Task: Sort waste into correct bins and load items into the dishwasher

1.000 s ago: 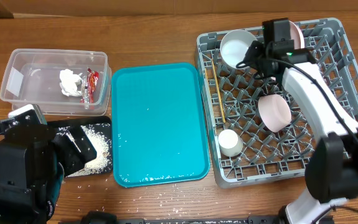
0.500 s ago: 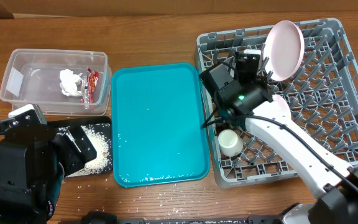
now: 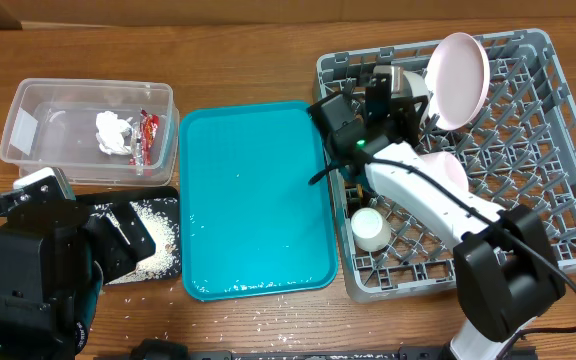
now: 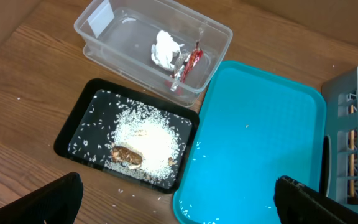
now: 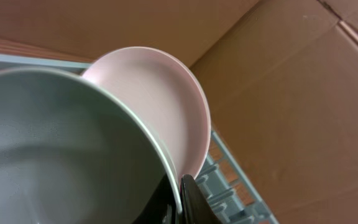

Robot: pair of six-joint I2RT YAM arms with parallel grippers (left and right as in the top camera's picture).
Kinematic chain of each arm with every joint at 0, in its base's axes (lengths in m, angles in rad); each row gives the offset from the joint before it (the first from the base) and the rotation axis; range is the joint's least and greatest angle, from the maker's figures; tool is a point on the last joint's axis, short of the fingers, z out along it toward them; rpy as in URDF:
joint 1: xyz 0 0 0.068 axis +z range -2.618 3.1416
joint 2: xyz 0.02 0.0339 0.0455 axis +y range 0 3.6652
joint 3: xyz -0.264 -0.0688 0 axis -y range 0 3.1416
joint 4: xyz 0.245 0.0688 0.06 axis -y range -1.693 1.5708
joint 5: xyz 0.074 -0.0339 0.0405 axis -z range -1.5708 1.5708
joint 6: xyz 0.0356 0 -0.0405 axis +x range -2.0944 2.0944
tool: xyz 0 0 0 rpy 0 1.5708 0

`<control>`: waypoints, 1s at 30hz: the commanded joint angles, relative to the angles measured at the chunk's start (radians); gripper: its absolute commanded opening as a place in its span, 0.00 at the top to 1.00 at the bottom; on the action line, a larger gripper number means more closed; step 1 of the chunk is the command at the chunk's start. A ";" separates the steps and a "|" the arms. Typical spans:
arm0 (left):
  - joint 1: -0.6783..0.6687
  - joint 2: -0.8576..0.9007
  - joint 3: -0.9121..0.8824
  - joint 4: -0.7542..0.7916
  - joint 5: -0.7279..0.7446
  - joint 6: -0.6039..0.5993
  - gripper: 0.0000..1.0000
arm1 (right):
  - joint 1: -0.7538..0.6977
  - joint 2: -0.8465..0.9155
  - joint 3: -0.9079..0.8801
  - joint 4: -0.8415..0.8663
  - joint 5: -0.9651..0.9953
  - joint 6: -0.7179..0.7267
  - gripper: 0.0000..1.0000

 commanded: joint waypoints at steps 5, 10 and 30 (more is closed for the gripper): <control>0.005 -0.001 0.000 0.005 -0.016 -0.009 0.00 | -0.078 -0.012 0.008 0.016 -0.046 -0.125 0.96; 0.005 -0.001 0.000 0.005 -0.016 -0.009 0.00 | -0.069 0.013 -0.005 0.002 -0.086 -0.121 0.96; 0.005 -0.001 0.000 0.005 -0.016 -0.009 0.00 | 0.025 0.105 -0.006 -0.009 0.193 -0.122 0.96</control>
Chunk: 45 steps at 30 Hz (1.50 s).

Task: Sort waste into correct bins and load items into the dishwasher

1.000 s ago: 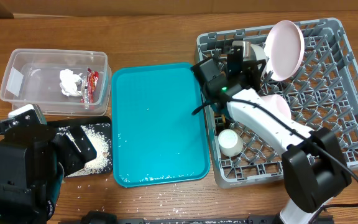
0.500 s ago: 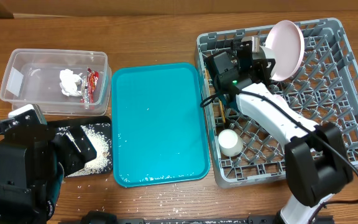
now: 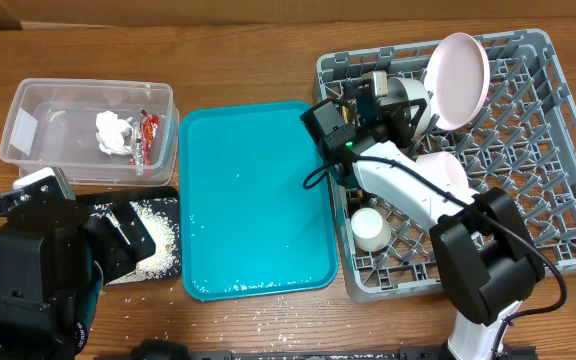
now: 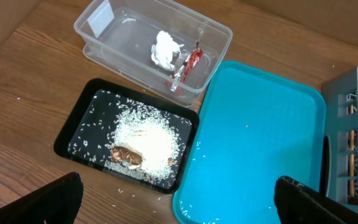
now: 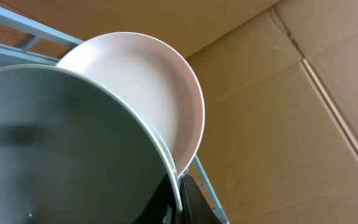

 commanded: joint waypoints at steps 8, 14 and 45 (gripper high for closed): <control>0.005 -0.001 0.000 0.004 -0.016 -0.009 0.00 | -0.016 0.016 -0.005 0.009 -0.008 -0.001 0.96; 0.005 -0.001 0.000 0.004 -0.016 -0.009 0.00 | -0.055 0.042 -0.005 0.024 0.001 -0.008 0.96; 0.005 -0.001 0.000 0.004 -0.016 -0.009 0.00 | 0.252 -0.195 0.004 -0.022 -0.383 -0.060 0.23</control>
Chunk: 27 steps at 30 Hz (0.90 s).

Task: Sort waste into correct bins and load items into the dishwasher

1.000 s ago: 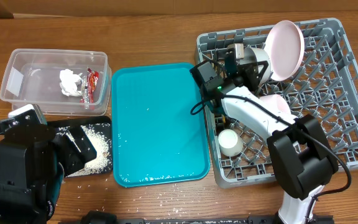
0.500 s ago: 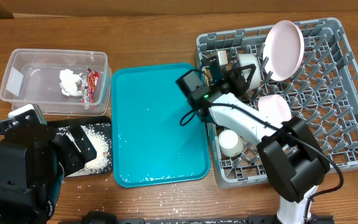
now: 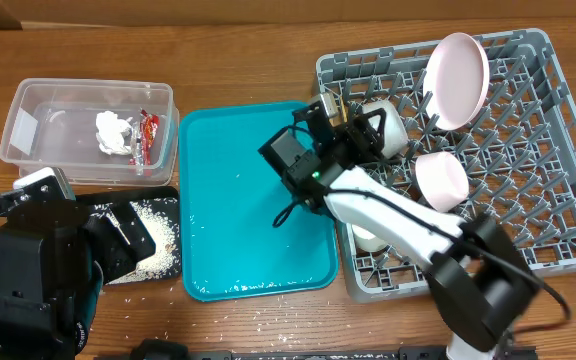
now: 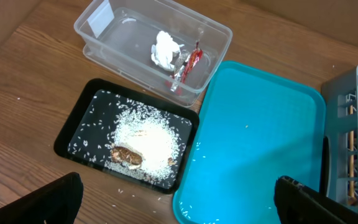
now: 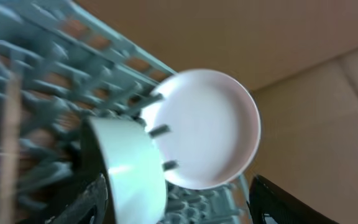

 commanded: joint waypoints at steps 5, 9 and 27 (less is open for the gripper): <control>0.005 -0.001 0.000 0.004 -0.016 -0.009 0.00 | 0.085 -0.220 0.007 -0.025 -0.777 0.076 0.58; 0.005 -0.001 0.000 0.004 -0.016 -0.009 0.00 | 0.029 -0.187 0.004 -0.001 -1.202 0.225 0.96; 0.005 -0.001 0.000 0.004 -0.016 -0.009 0.00 | -0.408 0.021 0.004 0.062 -1.408 0.286 0.96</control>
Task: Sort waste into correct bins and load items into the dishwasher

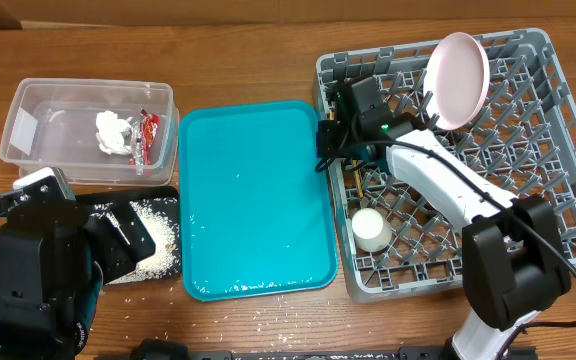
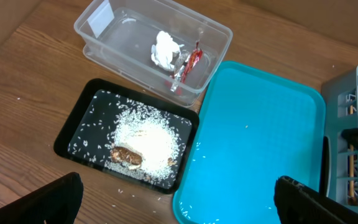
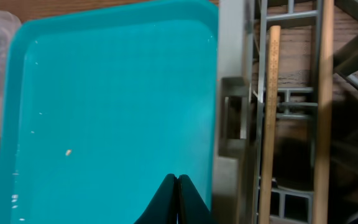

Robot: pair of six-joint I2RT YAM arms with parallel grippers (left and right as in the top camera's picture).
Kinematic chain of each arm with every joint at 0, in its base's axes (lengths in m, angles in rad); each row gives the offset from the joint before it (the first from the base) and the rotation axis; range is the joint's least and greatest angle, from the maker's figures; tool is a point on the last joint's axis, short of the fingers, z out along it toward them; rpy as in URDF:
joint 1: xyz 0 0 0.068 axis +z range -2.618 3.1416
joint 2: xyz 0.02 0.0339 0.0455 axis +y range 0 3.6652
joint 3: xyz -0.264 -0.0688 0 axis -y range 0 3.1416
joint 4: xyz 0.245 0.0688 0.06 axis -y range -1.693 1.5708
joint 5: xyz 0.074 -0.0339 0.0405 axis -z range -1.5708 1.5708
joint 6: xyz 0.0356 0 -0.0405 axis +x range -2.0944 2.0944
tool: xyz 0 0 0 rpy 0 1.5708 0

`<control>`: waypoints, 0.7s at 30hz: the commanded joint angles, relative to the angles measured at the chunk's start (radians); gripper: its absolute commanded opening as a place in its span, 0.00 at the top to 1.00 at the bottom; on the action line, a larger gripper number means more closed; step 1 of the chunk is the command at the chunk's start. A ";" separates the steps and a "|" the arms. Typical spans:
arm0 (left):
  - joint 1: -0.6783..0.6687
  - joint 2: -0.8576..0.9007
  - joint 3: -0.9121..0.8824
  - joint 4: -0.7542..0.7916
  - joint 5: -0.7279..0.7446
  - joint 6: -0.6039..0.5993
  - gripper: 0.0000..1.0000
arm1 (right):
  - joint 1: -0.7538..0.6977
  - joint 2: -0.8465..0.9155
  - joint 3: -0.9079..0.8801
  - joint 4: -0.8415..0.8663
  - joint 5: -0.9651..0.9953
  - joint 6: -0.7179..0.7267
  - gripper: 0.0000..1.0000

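The grey dish rack (image 1: 528, 120) holds an upright pink plate (image 1: 455, 65) at its back and a white cup (image 1: 370, 228) at its front left. Wooden chopsticks (image 3: 267, 124) lie in the rack's left lane. My right gripper (image 1: 326, 140) (image 3: 178, 182) hangs over the rack's left wall next to the teal tray (image 1: 253, 200), shut with nothing in it. My right arm hides the bowls in the rack. At the front left, my left gripper (image 2: 179, 202) stands open and empty above the table.
A clear bin (image 1: 38, 140) at the back left holds a crumpled tissue (image 1: 113, 130) and a red wrapper (image 1: 146, 135). A black tray (image 1: 163, 200) with rice and a brown scrap sits in front of it. Stray rice grains dot the wooden table.
My right gripper was open over the teal tray's right side, facing a white bowl set in the rack. Now it is shut and empty, pointing down over the rack's left wall.
My right gripper was shut on the rim of a grey-white bowl beside the pink plate, and still held it a second later. Then the gripper stood open with the bowl resting in the rack. Now it is shut on nothing. The left arm stayed still throughout.
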 commanded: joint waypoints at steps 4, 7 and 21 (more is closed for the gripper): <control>0.005 -0.001 0.000 0.005 -0.016 -0.009 0.00 | -0.048 -0.004 -0.005 -0.039 0.153 0.020 0.96; 0.005 -0.001 0.000 0.005 -0.016 -0.009 0.00 | -0.048 -0.004 -0.005 -0.079 0.233 0.072 0.96; 0.005 -0.001 0.000 0.005 -0.016 -0.009 0.00 | -0.089 -0.008 0.000 -0.028 0.333 0.093 0.96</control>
